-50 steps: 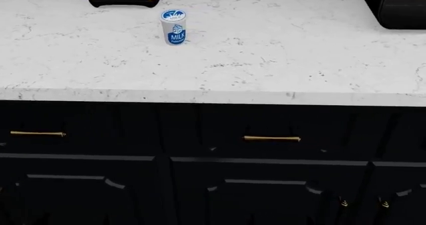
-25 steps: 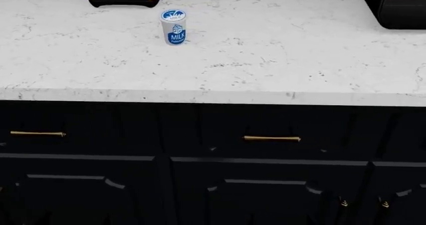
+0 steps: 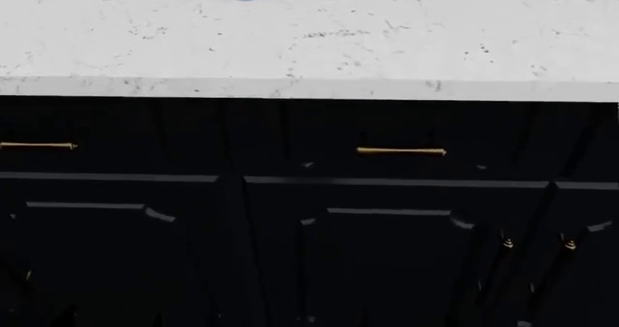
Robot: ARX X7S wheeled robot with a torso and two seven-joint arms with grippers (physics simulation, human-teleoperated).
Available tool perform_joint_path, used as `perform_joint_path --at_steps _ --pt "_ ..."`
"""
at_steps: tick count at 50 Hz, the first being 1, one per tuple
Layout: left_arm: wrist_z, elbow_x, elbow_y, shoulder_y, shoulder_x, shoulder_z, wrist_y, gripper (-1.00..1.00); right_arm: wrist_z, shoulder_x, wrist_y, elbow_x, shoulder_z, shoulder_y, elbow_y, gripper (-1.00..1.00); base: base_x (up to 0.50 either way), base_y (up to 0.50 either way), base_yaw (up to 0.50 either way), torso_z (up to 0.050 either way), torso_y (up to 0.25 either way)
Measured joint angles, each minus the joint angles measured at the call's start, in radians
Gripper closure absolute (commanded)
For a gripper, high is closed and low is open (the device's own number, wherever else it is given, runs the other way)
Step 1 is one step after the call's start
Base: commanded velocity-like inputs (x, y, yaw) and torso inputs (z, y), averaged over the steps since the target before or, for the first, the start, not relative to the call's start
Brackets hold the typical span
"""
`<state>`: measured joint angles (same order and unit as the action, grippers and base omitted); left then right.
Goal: Open the right drawer.
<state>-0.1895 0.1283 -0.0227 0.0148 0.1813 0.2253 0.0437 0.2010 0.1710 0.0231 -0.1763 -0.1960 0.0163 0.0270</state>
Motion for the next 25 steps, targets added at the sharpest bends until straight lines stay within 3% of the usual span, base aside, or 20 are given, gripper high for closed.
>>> perform_joint_path --at_steps 17,25 --pt "-0.009 0.004 -0.010 0.005 0.006 0.009 0.006 -1.00 0.013 0.010 0.011 -0.010 -0.007 0.000 0.016 -1.00 0.00 0.00 0.00 0.000 -0.250" --pt "-0.012 0.023 -0.005 0.005 0.007 0.006 0.001 -1.00 0.018 0.014 0.015 -0.013 -0.012 0.000 0.022 -1.00 0.00 0.00 0.00 0.000 0.000"
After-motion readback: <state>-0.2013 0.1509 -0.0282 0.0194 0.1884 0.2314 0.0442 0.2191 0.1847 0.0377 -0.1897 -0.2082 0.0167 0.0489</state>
